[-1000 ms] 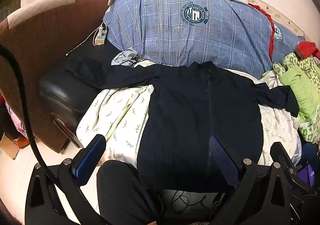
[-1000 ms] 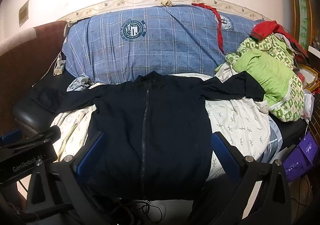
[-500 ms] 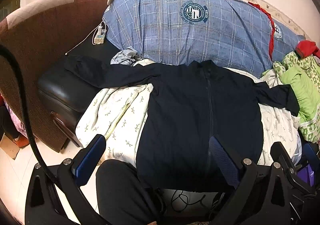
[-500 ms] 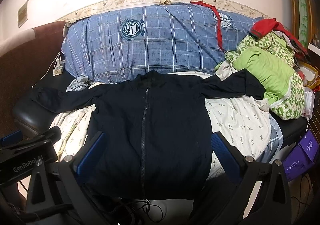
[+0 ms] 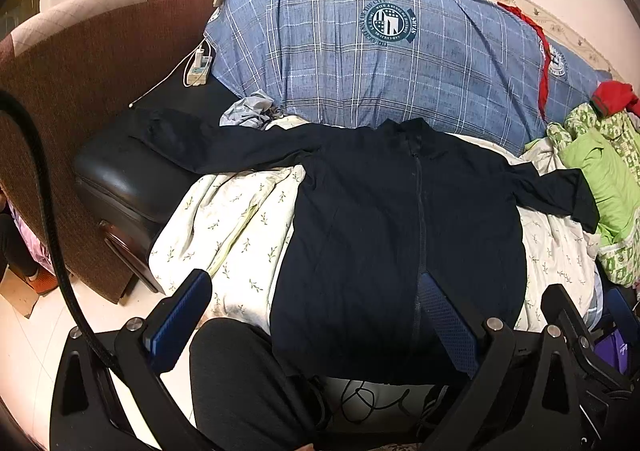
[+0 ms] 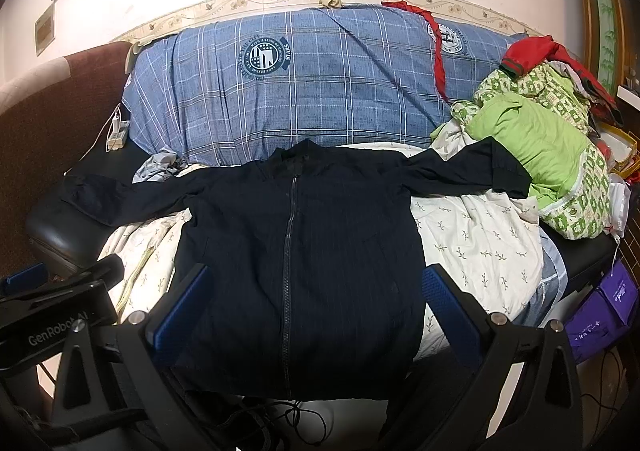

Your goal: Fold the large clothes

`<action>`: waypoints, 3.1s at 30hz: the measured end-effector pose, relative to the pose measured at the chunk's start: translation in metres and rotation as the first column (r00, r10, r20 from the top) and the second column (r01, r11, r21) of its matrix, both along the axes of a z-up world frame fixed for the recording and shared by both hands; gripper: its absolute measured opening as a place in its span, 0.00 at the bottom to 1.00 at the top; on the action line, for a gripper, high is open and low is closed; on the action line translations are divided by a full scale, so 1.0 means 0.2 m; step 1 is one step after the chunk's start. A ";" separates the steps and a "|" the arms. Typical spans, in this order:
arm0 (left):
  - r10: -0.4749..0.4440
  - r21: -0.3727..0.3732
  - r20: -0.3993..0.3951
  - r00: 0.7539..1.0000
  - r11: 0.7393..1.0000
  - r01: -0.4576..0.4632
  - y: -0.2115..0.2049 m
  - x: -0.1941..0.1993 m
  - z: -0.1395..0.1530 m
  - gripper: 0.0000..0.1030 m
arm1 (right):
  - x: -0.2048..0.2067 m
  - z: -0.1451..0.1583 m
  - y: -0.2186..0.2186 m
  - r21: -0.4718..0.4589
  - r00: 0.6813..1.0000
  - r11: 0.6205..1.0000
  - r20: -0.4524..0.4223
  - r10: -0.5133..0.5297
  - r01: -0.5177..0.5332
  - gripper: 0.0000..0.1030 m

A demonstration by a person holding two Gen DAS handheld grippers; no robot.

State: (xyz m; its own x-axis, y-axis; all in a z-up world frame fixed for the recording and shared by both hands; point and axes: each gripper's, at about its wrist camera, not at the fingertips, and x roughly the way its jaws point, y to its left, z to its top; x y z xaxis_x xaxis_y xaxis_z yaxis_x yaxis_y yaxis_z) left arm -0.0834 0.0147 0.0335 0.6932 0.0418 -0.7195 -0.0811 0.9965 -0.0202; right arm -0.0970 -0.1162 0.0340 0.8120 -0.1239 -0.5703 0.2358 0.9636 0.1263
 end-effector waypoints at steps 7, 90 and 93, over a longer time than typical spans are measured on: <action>-0.006 0.002 -0.006 1.000 1.000 0.006 -0.04 0.02 0.00 1.00 | 0.01 -0.02 -0.01 0.004 1.000 1.000 -0.003 -0.004 0.004 1.00; -0.034 -0.229 -0.036 0.999 0.973 0.025 -0.05 1.16 -0.23 1.00 | 1.55 -0.30 -0.48 0.737 0.892 0.503 0.350 0.287 -0.451 0.14; 0.007 -0.254 -0.020 1.000 0.967 -0.012 0.13 1.22 -0.25 1.00 | 1.60 -0.38 -0.27 0.773 0.884 0.435 0.357 0.302 -0.461 0.14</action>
